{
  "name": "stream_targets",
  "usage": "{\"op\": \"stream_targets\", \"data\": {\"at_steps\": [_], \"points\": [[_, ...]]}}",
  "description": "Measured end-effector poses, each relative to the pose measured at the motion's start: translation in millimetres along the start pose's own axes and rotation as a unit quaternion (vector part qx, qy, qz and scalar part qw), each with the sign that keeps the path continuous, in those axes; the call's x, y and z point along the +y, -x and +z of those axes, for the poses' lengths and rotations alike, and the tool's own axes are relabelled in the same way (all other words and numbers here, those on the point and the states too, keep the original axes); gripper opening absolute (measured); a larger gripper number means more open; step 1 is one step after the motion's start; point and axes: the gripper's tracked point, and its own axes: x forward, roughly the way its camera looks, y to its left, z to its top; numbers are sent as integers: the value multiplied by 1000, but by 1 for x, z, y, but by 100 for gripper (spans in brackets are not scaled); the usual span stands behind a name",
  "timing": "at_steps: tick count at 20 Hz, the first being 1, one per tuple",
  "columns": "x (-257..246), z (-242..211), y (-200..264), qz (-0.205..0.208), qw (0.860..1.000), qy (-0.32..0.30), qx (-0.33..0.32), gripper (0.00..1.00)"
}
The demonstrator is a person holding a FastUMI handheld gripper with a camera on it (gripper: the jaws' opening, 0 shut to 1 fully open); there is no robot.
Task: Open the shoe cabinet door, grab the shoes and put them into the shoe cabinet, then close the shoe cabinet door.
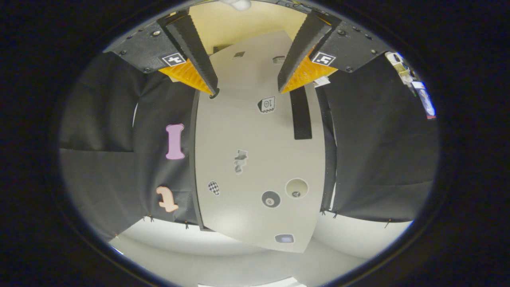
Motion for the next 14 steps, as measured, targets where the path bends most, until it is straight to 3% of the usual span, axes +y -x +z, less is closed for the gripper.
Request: {"op": "stream_targets", "data": {"at_steps": [14], "points": [[-57, 45, 68, -100, 995, 3, -17, 99]]}}
